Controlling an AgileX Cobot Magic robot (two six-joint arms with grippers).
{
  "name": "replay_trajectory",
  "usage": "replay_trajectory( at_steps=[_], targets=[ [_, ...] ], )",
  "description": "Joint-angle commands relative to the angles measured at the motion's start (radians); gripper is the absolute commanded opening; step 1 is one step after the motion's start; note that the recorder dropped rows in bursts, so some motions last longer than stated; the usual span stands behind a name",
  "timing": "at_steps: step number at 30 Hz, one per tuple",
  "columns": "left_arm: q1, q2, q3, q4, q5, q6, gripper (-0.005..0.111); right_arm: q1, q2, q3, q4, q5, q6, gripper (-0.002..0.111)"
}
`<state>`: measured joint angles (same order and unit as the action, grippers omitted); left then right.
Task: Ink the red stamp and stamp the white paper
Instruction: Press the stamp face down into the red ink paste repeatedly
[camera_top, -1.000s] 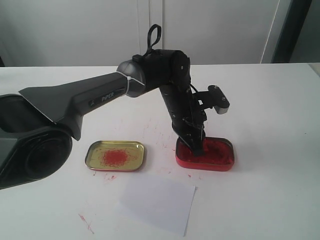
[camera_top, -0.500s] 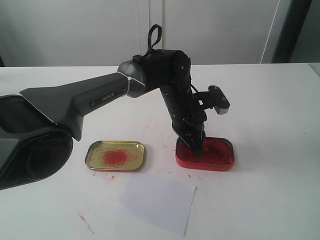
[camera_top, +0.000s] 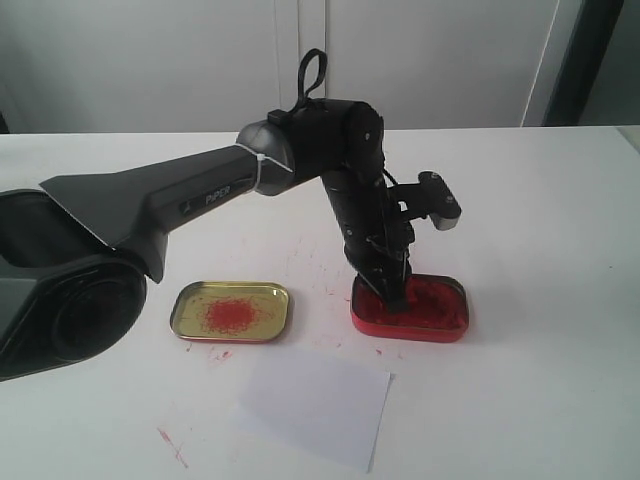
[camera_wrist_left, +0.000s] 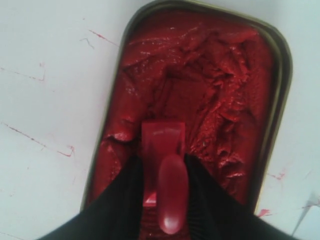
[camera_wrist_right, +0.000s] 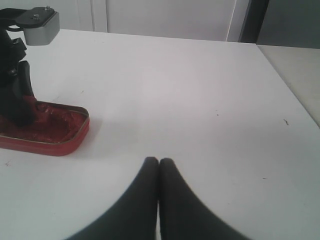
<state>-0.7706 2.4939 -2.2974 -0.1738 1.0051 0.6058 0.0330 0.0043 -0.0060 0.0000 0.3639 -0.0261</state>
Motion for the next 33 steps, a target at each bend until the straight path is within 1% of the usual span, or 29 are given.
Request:
replay_trajectory(
  at_steps=[1, 12, 28, 33],
  targets=[
    [-0.002, 0.037, 0.04, 0.077, 0.043, -0.005, 0.0, -0.002, -0.004, 0.006, 0.0, -0.016, 0.003, 0.0],
    [-0.002, -0.05, 0.04, 0.086, 0.038, -0.008, 0.0, -0.002, -0.004, 0.006, 0.0, -0.016, 0.003, 0.0],
    [-0.002, -0.102, 0.04, 0.085, 0.024, -0.008, 0.0, -0.002, -0.004, 0.006, 0.0, -0.016, 0.019, 0.0],
    [-0.014, -0.102, 0.04, 0.079, 0.014, -0.008, 0.0, -0.002, -0.004, 0.006, 0.0, -0.016, 0.019, 0.0]
  ],
)
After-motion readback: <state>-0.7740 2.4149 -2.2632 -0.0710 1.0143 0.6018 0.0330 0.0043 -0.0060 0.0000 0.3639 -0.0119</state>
